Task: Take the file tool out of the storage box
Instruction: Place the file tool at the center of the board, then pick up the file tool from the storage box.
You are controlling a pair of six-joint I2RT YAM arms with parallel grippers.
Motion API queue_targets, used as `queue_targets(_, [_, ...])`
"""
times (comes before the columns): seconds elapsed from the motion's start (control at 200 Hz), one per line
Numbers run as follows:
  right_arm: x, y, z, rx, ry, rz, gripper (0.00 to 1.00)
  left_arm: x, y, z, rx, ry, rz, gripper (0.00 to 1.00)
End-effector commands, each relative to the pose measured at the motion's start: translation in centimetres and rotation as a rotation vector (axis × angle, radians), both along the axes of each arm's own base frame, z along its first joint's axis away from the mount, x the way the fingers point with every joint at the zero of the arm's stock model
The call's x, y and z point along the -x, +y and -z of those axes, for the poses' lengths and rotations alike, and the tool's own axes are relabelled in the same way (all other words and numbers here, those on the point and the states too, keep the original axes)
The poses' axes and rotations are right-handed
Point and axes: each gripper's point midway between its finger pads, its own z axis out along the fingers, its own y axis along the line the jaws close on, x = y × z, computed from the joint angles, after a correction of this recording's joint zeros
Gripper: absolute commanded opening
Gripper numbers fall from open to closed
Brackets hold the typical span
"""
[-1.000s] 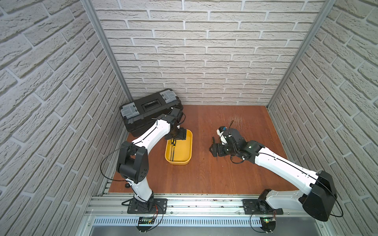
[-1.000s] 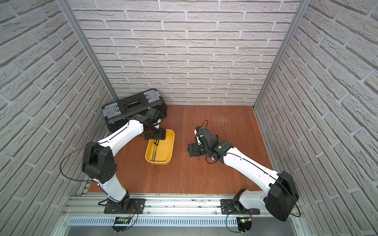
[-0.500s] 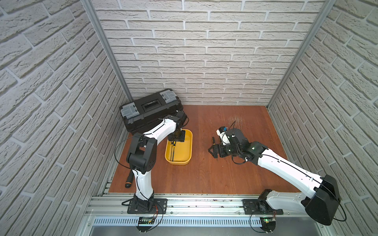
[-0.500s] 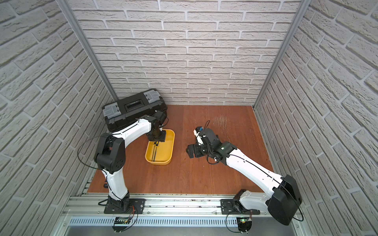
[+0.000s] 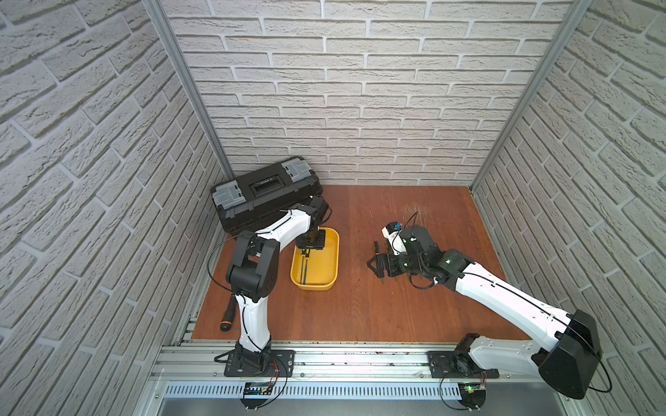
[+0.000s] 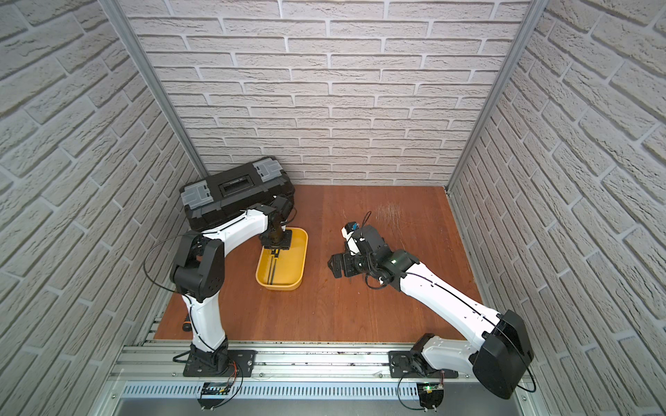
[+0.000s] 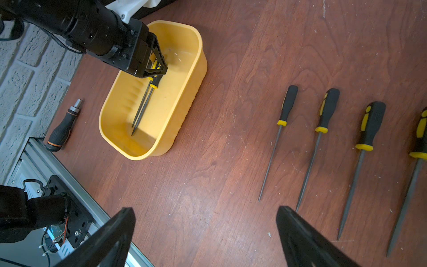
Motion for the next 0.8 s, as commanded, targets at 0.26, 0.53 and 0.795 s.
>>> queue_targets(0.26, [-0.6, 0.2, -0.8, -0.015, -0.035, -0.005, 1.00, 0.3, 0.8, 2.3, 0.017, 0.049, -0.054, 0.46])
queue_targets(0.53, [-0.5, -0.1, -0.5, -0.006, -0.035, 0.006, 1.00, 0.2, 0.8, 3.3, 0.018, 0.080, -0.058, 0.45])
queue_targets(0.795, [-0.5, -0.4, -0.4, 0.003, -0.035, 0.013, 1.00, -0.3, 0.1, 3.9, 0.031, 0.090, -0.052, 0.41])
